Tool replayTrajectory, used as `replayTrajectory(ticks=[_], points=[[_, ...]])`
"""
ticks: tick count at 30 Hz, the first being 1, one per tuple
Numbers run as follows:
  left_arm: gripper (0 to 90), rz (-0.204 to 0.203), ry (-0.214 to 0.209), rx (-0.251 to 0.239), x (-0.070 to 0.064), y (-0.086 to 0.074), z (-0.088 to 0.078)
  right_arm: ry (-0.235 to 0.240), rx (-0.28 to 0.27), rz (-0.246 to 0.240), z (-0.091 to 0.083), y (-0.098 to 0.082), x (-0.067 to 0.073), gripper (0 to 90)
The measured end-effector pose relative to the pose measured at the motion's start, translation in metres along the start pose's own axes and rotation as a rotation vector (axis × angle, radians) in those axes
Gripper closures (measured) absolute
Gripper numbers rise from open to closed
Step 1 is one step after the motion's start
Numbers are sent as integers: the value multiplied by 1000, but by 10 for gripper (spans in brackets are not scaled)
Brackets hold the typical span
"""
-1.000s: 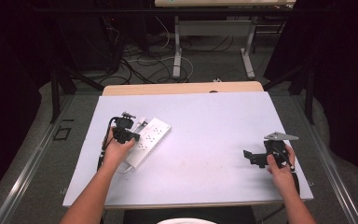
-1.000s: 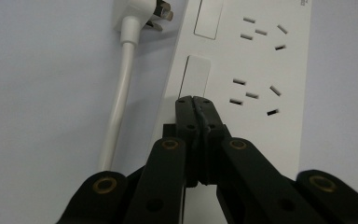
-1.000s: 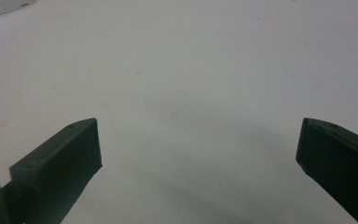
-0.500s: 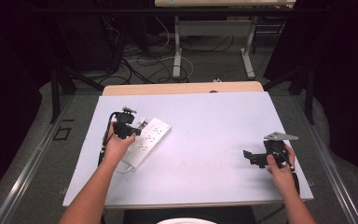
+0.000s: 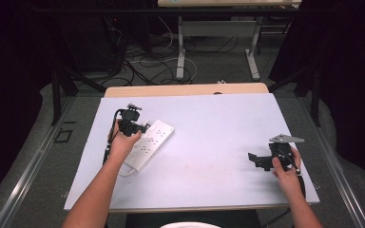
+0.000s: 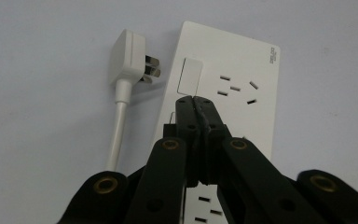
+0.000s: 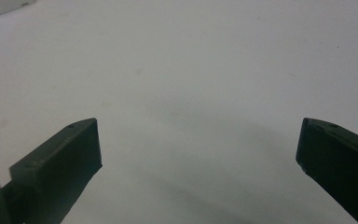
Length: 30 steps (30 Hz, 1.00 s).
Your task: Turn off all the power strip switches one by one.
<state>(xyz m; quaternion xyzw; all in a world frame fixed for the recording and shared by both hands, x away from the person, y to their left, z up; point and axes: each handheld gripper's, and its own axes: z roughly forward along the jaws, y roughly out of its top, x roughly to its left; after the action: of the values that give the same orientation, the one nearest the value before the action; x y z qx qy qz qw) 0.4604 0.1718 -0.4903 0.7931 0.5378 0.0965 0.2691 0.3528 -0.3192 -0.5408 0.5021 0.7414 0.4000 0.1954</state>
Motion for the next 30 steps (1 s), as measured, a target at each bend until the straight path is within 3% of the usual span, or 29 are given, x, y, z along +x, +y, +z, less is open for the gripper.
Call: replayTrajectory(ticks=[21, 30], points=[[900, -37, 18, 36, 4, 5, 21, -2, -1, -2, -1, -1, -2, 0], [900, -27, 17, 48, 3, 5, 27, -2, 1, -13, -1, -1, -3, 0]])
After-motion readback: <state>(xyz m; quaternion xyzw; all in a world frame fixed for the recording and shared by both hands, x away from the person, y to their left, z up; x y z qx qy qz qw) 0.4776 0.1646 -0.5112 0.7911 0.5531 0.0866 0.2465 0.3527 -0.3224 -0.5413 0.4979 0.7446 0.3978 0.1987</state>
